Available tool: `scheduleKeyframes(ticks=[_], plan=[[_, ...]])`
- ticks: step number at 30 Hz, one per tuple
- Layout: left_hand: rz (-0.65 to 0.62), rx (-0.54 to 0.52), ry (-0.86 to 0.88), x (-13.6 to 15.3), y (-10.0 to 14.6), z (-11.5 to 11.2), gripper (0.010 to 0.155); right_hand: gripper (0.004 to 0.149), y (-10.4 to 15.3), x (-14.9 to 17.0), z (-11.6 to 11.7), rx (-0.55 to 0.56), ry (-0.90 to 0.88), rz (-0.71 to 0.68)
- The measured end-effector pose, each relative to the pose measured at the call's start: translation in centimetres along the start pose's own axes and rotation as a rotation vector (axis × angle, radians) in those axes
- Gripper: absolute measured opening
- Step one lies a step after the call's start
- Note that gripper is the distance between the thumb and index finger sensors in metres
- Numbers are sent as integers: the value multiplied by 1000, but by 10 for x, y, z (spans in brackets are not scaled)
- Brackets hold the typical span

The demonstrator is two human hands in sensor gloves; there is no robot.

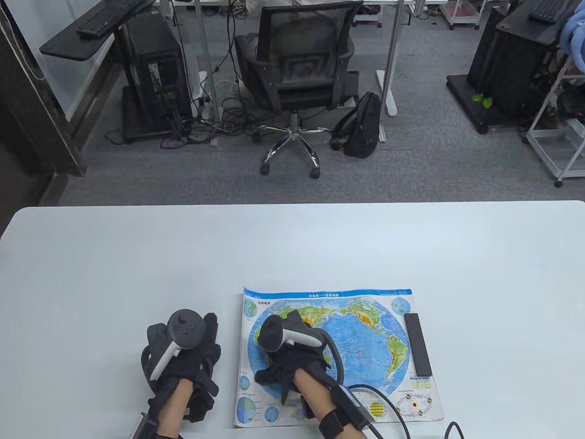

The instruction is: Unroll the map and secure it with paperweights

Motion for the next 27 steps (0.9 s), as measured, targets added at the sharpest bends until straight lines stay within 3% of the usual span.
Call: scheduleKeyframes(ticks=[6,12,23,27], plan=[[-40,51,69,-41,-10,-20,67,75,0,0,0,1,-3,-1],[88,52,-153,-41,-22,-40,67,76,0,0,0,3,-6,-5],[105,42,-352,-49,-27,-63,66,76,0,0,1,-1,-3,-11],[118,59,-392,-48,-27,-64,60,77,1,0,0,1,-13,-22]])
Point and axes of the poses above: the tracker on the back of each hand, its own x axis roughly to the little-finger side, its own y axis roughly from the fingertips to the wrist, z = x × y, the point moved 3 cm from there along -y, roughly from the wrist to the fingertips
